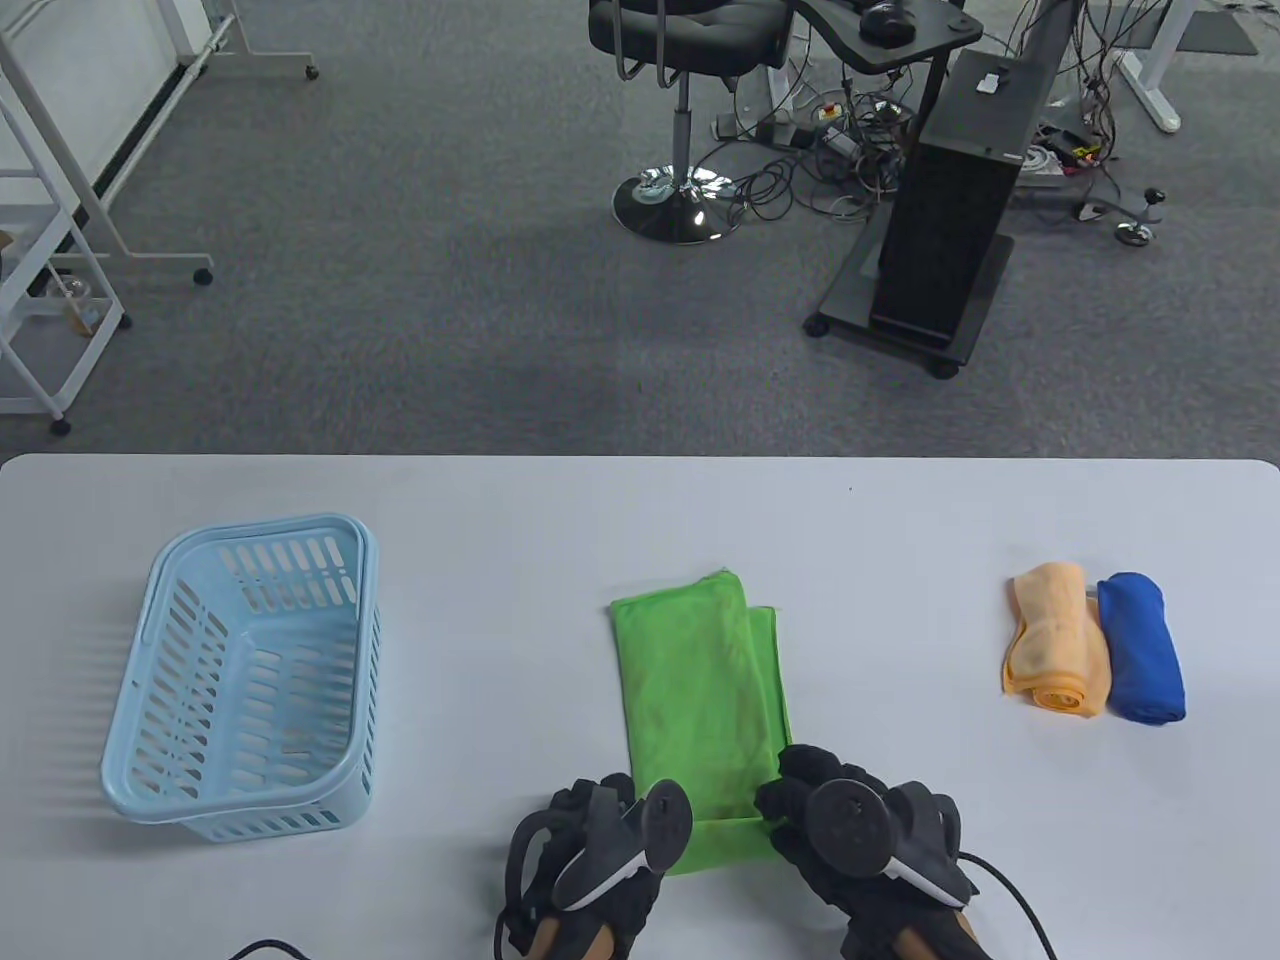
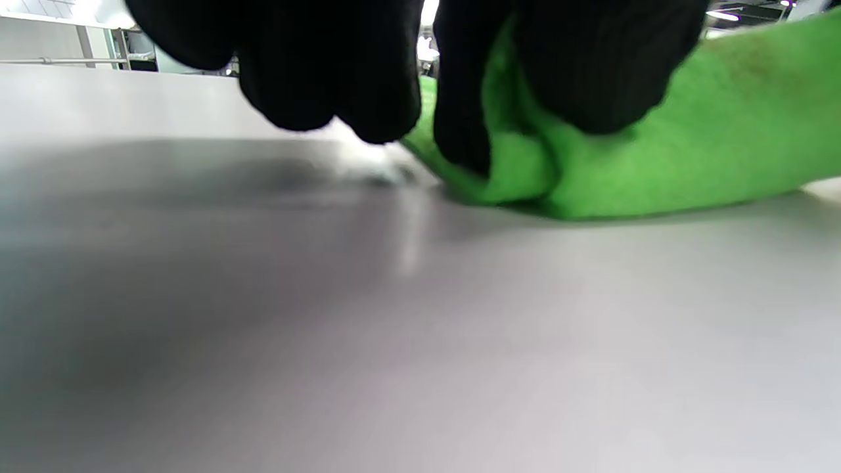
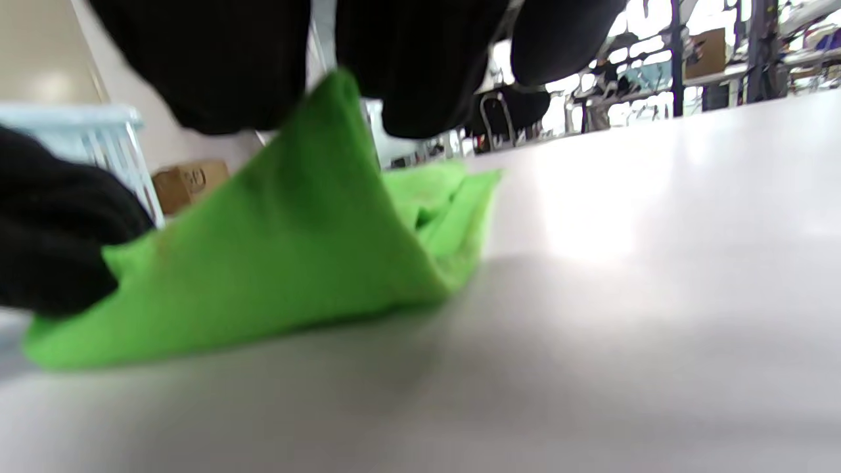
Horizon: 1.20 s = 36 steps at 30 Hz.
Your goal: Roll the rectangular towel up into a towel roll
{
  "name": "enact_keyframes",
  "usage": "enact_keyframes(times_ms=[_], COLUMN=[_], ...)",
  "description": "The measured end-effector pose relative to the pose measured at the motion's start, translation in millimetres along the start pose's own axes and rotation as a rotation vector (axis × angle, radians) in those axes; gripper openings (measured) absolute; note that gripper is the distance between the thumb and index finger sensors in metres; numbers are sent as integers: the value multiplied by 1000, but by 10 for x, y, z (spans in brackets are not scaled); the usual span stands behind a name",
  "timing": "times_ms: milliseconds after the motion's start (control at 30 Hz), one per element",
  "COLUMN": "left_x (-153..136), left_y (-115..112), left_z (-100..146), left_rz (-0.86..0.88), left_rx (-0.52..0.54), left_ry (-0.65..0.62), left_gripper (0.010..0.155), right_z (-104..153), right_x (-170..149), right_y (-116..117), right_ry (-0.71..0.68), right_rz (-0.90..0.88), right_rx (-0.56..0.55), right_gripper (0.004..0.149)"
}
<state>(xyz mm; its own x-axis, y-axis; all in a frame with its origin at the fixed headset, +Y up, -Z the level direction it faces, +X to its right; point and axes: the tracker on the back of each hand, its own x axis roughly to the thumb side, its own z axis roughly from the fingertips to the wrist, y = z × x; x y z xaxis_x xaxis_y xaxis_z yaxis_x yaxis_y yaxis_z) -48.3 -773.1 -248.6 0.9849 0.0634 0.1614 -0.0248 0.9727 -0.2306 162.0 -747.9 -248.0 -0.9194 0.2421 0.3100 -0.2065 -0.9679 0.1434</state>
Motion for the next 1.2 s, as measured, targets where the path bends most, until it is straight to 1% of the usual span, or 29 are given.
enact_keyframes(times_ms=[67,133,200,267,300,333,367,400,467,533,600,633,700,733,767,833,933,1000,1067,1133,1200], left_x=[-6,-39,-92,-145,-152,-146,-128,-84,24,144,243,269,315,329,347,362,364,357,334,297,256], left_y=[0,33,96,182,211,257,284,303,283,215,105,61,-34,-49,-47,-37,-32,-15,3,42,74], left_z=[3,7,22,66,85,121,144,169,188,169,113,94,66,61,58,46,61,70,79,103,122], left_rz=[-1,-2,-9,-16,-10,2,10,24,31,-31,-119,-137,-186,-205,-231,-269,-249,-235,-190,-134,-95], left_rx=[-6,0,20,79,100,145,169,181,162,122,24,-3,-89,-109,-107,-68,-5,39,35,34,25], left_ry=[13,60,120,154,151,133,101,31,-95,-135,-176,-186,-175,-153,-136,-109,-101,-107,-112,-112,-113], left_gripper=[52,54,52,52,52,52,51,50,48,50,56,61,74,78,78,71,61,52,50,49,48], right_z=[-25,-41,-49,-55,-56,-57,-57,-61,-66,-74,-75,-75,-81,-86,-91,-95,-92,-88,-78,-56,-46], right_x=[-14,-46,-71,-63,-58,-42,-34,-23,-13,-8,-6,-7,-13,-17,-22,-25,-34,-50,-56,-56,-59], right_y=[86,141,190,219,221,224,227,235,247,266,273,271,274,277,279,270,257,250,231,185,154], right_ry=[13,46,74,93,93,91,89,83,87,94,104,110,127,134,139,144,124,116,109,93,90], right_rz=[72,126,115,101,108,135,144,152,161,175,193,191,181,183,187,168,122,106,101,86,63], right_rx=[50,77,122,145,146,144,142,144,147,163,178,185,195,198,193,177,103,116,119,157,170], right_gripper=[50,54,59,63,64,66,66,67,67,68,67,67,67,66,64,61,54,53,52,51,51])
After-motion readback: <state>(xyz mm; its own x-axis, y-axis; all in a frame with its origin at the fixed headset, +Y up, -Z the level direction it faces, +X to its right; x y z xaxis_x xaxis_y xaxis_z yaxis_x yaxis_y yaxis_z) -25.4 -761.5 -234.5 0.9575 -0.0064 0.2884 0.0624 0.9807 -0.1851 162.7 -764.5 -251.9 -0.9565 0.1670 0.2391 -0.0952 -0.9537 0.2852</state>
